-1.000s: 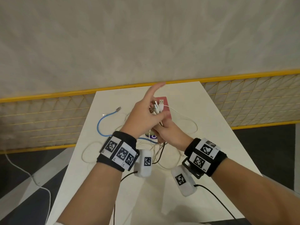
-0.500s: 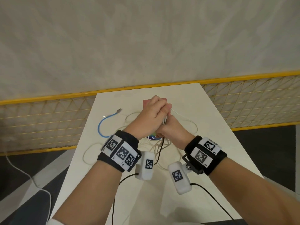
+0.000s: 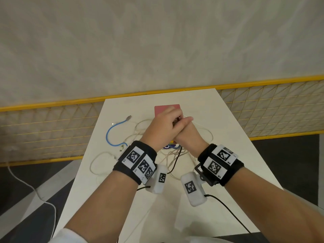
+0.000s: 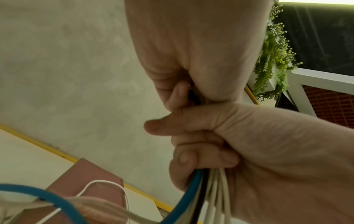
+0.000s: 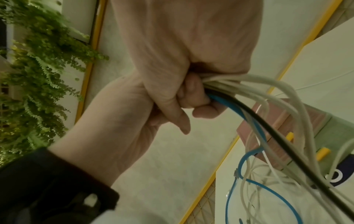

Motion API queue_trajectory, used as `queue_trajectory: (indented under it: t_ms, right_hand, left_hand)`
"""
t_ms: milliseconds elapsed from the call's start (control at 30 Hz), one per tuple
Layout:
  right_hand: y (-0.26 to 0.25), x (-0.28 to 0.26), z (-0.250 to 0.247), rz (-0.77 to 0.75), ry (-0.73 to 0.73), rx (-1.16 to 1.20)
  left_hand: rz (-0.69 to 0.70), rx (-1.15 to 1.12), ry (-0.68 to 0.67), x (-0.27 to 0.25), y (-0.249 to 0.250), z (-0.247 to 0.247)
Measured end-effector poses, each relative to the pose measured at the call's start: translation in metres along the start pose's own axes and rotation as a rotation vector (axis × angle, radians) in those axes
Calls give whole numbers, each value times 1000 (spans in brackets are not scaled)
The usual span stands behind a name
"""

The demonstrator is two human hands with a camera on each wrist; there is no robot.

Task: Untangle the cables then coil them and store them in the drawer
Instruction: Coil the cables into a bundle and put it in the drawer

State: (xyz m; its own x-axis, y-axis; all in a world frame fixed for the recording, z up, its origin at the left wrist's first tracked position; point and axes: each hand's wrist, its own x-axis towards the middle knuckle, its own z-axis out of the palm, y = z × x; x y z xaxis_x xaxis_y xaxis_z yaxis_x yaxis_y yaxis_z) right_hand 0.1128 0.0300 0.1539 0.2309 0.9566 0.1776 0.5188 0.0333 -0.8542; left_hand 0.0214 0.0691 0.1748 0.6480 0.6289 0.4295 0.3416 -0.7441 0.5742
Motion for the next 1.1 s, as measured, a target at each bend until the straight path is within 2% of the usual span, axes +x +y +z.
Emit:
queue_trajectory:
  t_ms: [67,133,167,233,267,300,333,367,400,433,467,500,533,567,633,767,867,933,967,1033,1100]
  right_hand:
    - [6,-3,-4,63,-37,135]
    - [16,-10,-8,81,-73,179]
    - [22,-13,-10,70,-78,173]
    - [27,-16,-16,71,-49,113]
    - [29,-17,-19,87,-30,62]
    - [32,-16,-23,100,-18,7]
    - [32,-15,-25,116,-14,-59]
    - [31,-14,-26,107,-13,-119]
    - [29,-14,-26,90,-20,-151]
    - [28,-13,-23,52,-30,-170]
    - [24,-13,-20,20,-56,-179]
    - [21,-12,-17,-16,-92,-179]
    - [18,-13,-16,-24,-118,-149]
    - [15,-14,-17,-20,-111,-97]
    - [14,-15,-22,6,-78,-68]
    - [12,-16,-34,-16,-151,-119]
    - [16,-10,-55,4,-155,-97]
    - [22,-10,-70,23,-163,-107]
    - [25,-11,-76,30,-173,-107]
    - [24,-14,-81,43,-223,-85]
    - [18,-16,-80,27,-252,-44]
  left_hand:
    - [-52,-71,91,2,0,-3]
    - [-198,-199,229,7,-4,-11]
    - [-280,-285,257,8,-8,-16]
    - [-372,-367,182,8,-16,-24]
    - [-372,-284,125,6,-20,-26]
    - [-338,-119,112,5,-25,-26]
    - [-260,53,176,3,-27,-27]
    - [-127,165,264,1,-24,-27]
    - [25,214,291,0,-18,-25]
    - [154,236,238,-1,-13,-20]
    - [223,260,128,-4,-8,-11]
    - [217,300,2,-8,-4,-2]
    - [162,333,-87,-13,-2,6]
    - [90,337,-114,-17,-3,11]
    - [3,329,-38,-21,-10,14]
    - [-52,249,101,-14,-9,5]
    - [-140,-19,342,-6,-15,-15]
    - [-242,-160,519,-4,-32,-30]
    - [-294,-203,565,-4,-42,-36]
    - [-406,-195,510,-7,-60,-38]
    - [-525,-87,340,-15,-73,-32]
